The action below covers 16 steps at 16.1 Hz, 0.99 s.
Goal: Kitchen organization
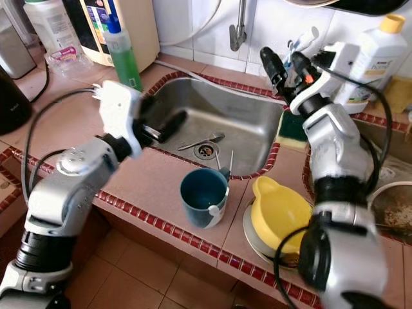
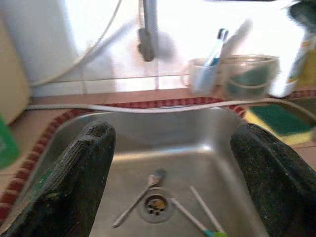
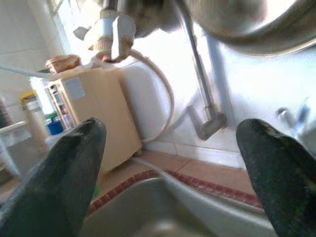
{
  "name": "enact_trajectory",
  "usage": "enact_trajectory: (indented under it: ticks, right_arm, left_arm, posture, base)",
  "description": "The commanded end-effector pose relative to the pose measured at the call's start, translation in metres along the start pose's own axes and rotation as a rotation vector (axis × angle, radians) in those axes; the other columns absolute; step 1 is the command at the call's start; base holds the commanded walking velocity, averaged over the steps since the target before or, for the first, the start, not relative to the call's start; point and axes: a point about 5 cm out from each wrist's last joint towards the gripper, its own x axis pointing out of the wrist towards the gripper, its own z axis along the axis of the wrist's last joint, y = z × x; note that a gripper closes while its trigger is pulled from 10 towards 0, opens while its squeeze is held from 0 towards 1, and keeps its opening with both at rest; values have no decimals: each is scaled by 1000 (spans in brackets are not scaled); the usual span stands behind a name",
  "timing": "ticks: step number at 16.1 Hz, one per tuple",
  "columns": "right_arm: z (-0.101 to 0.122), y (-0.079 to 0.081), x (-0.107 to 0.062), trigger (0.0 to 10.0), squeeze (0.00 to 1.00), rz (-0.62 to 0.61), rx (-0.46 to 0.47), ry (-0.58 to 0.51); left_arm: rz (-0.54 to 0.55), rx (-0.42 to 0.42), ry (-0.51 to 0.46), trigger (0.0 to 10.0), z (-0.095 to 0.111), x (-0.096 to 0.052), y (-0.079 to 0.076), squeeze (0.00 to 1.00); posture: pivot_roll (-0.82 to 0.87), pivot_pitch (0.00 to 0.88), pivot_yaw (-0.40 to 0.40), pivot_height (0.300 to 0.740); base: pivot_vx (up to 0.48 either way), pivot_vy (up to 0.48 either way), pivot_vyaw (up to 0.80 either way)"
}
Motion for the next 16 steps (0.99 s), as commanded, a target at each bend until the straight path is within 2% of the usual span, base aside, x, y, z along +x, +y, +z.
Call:
enact_trajectory:
  ticks: [1,2,3,4,5,6,8,10,11,12,13,16]
  right_arm:
    - [10,6,0,10000,1000,-6,-31,-38]
    - [11,9,-6,10000,55,-17,-38,-48]
    - [12,11,-9,10000,0,-21,-49,-50]
    - [13,14,-15,10000,0,-24,-58,-58]
    - [17,20,-28,10000,0,-44,-60,-72]
    - [18,21,-32,10000,0,-52,-60,-76]
    - [18,25,-50,10000,0,-127,-93,-92]
    - [17,26,-55,10000,0,-159,-114,-93]
    - [13,34,-67,10000,0,-222,-201,-120]
    - [11,40,-73,10000,0,-244,-241,-120]
    - [4,52,-83,10000,0,-283,-310,-114]
    - [-3,66,-89,10000,0,-305,-351,-127]
  left_arm:
    - [31,20,-8,10000,2,-1,5,0]
    - [51,26,-8,10000,1,-1,7,0]
    - [60,28,-8,10000,0,-1,8,0]
    - [66,32,-8,10000,0,-1,9,0]
    - [69,42,-10,10000,-1,-3,10,0]
    - [67,45,-11,10000,-1,-3,11,0]
    - [103,55,2,10000,-7,-5,16,0]
    - [125,45,-5,10000,-10,-5,16,0]
    - [184,61,-26,10000,-16,-7,13,0]
    - [200,83,-45,10000,-17,-8,11,0]
    - [213,71,-92,10000,-17,-10,9,0]
    - [247,46,-118,10000,-18,-15,6,0]
  posture:
    - [-293,83,54,740]
    - [-290,78,52,740]
    - [-291,73,52,740]
    - [-291,65,52,740]
    - [-288,58,51,740]
    - [-288,56,52,740]
    - [-295,50,59,740]
    - [-299,50,63,740]
    - [-303,54,64,740]
    - [-306,54,65,740]
    - [-308,57,68,740]
    - [-308,63,72,740]
  base:
    - [0,0,0]
    - [0,0,0]
    - [0,0,0]
    - [0,0,0]
    - [0,0,0]
    - [0,0,0]
    - [0,0,0]
    - [0,0,0]
    - [0,0,0]
    - [0,0,0]
    - [0,0,0]
    - [0,0,0]
